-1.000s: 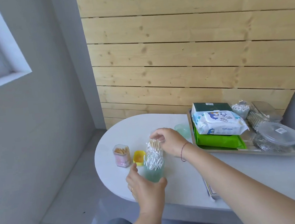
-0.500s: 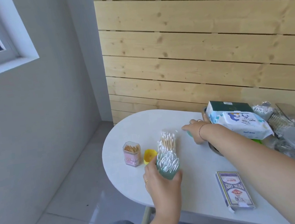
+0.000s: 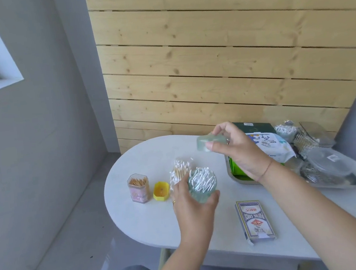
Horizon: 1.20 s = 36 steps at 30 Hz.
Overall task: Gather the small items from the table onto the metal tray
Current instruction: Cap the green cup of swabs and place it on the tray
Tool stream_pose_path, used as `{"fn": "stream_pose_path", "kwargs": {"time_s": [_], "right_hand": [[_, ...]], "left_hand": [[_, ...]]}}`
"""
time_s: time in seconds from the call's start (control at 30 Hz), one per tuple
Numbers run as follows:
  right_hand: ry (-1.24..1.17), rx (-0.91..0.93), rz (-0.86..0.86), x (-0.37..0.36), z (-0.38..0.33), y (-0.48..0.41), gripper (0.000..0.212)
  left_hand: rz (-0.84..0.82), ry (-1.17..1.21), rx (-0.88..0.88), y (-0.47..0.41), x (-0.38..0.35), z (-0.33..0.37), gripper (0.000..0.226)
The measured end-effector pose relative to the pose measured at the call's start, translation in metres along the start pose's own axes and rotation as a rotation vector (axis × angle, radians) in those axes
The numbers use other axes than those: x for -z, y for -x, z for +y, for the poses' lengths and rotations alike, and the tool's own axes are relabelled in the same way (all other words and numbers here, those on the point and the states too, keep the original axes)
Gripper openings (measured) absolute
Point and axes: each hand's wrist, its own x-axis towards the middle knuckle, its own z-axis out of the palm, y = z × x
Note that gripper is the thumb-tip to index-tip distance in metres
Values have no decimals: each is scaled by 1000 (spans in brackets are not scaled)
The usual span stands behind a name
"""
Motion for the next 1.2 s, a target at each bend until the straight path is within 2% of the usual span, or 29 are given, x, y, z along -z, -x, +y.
{"fn": "stream_pose_path", "kwargs": {"time_s": [0.07,0.2,0.37,0.47,0.6,0.67,0.77,1.03,1.2], "right_hand": [[-54,-31,-76,-1,3,12,32],[-7,-62,-188,3,7,22,26],[263,-16,-293,13,3,27,34],[380,14,-355,19,-1,31,47],[424,4,-390,24,-2,33,59],[469,16,-361,23,-1,33,57],[529,29,-300,20,2,33,55],[477,-44,-325,23,3,27,52],[216,-112,-313,19,6,34,39]], "left_hand": [[-30,10,-21,1,-3,6,72],[-79,15,-42,3,-6,16,70],[-117,37,-48,2,-5,17,55],[-134,35,-33,1,-5,19,50],[-200,47,-8,0,-5,23,39],[-222,39,-10,0,-5,22,33],[-219,22,-8,-3,-7,21,36],[-137,42,-34,-5,-16,17,40],[-120,102,-8,-6,-24,17,43]]}}
